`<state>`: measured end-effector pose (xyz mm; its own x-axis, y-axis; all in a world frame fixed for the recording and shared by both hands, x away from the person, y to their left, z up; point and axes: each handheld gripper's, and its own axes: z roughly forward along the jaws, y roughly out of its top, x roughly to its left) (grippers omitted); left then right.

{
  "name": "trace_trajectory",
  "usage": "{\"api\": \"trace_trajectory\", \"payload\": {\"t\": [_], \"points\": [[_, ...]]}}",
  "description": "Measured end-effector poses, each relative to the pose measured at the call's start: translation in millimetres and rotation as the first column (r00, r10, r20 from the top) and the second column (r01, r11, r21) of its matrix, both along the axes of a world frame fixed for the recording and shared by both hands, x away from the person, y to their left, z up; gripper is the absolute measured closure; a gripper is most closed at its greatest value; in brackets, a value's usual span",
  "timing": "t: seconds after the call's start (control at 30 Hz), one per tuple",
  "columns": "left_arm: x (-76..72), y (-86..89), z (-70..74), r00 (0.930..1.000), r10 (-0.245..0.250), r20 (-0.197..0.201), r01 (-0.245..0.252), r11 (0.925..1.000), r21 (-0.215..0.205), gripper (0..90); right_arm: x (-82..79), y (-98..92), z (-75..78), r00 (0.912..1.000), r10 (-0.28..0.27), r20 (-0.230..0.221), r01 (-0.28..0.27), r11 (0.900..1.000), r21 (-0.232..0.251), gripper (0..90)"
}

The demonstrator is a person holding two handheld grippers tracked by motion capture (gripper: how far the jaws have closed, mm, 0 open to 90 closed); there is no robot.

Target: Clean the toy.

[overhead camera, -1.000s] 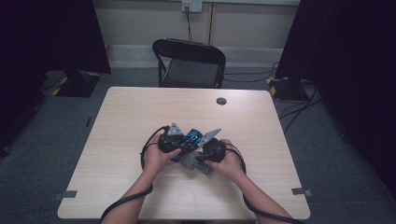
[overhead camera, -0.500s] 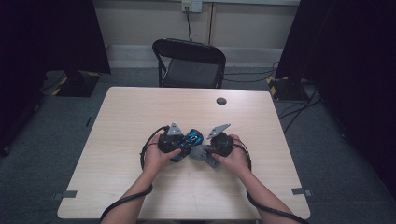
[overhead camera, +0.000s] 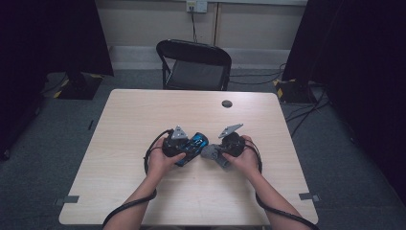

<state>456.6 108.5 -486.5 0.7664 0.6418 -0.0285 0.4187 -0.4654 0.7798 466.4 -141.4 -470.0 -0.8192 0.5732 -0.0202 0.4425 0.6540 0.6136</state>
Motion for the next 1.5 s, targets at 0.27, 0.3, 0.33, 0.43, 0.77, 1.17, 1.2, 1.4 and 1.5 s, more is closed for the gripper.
{"api": "trace_trajectory", "payload": {"t": [0.27,0.3,0.33,0.43,0.77,1.17,1.2,1.4,1.5], "points": [[0.2,-0.2,0.3,1.0,0.0,-0.002,0.0,1.0,0.003,42.2,3.4,-9.6,0.3,0.9994,-0.034,0.007,0.034,0.999,-0.004,78.0],[0.4,0.0,0.5,1.0,0.0,-0.001,0.0,1.0,0.005,42.2,3.5,-10.8,0.5,0.9991,-0.041,0.009,0.041,0.999,-0.007,78.1],[0.5,0.0,0.5,1.0,0.0,-0.002,0.0,1.0,0.005,42.2,3.7,-12.1,0.9,0.9989,-0.044,0.014,0.044,0.999,-0.01,78.1],[0.4,0.0,0.6,1.0,0.0,-0.002,0.0,1.0,0.005,42.2,3.8,-16.3,3.7,0.9975,-0.059,0.039,0.06,0.998,-0.022,78.0],[0.7,0.0,0.8,1.0,0.0,-0.008,0.0,1.0,0.004,42.2,-3.0,-30.7,17.0,0.9979,-0.031,0.058,0.031,0.999,-0.006,77.9],[0.8,-0.3,1.0,0.9999,0.001,-0.011,-0.001,1.0,0.004,42.1,-44.8,-21.2,24.0,0.9922,0.112,0.056,-0.115,0.992,0.054,77.7],[0.8,-0.4,1.1,0.9999,0.001,-0.01,-0.001,1.0,0.006,42.2,-47.6,-18.4,23.7,0.9912,0.122,0.052,-0.125,0.991,0.057,77.8],[0.7,-0.7,1.0,1.0,0.004,-0.008,-0.004,1.0,0.004,42.1,-66.0,11.2,18.3,0.9676,0.25,0.038,-0.251,0.967,0.044,77.8],[0.4,-0.4,0.5,1.0,0.005,-0.008,-0.005,1.0,-0.002,42.1,-72.0,25.4,16.3,0.953,0.301,0.037,-0.302,0.952,0.047,77.6]]}}
